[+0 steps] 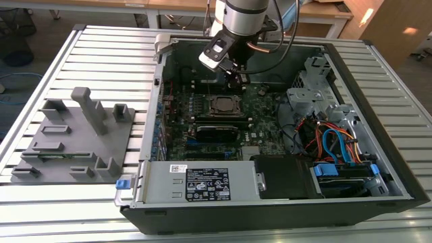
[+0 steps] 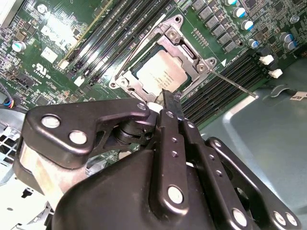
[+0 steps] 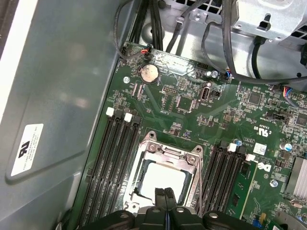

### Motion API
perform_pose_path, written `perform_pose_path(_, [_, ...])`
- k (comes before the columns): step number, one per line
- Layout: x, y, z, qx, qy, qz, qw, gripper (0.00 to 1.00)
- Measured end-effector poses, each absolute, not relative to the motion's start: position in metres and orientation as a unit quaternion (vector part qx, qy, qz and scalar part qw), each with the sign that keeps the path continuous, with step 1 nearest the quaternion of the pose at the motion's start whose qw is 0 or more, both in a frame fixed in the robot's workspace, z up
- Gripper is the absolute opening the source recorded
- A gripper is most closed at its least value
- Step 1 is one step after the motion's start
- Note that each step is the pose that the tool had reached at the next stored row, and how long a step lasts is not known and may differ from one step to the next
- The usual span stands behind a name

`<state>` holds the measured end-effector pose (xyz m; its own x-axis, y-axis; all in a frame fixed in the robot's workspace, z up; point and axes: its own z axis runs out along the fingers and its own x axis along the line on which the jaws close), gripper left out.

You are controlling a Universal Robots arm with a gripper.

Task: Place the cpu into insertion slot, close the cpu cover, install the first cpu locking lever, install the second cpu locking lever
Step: 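Install the first cpu locking lever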

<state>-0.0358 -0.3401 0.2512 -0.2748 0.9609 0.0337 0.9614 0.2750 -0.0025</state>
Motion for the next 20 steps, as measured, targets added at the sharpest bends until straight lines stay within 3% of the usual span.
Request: perform_pose_path(20, [-0.0358, -0.3401, 0.2512, -0.494, -0.869, -0.007, 0.015, 0.1])
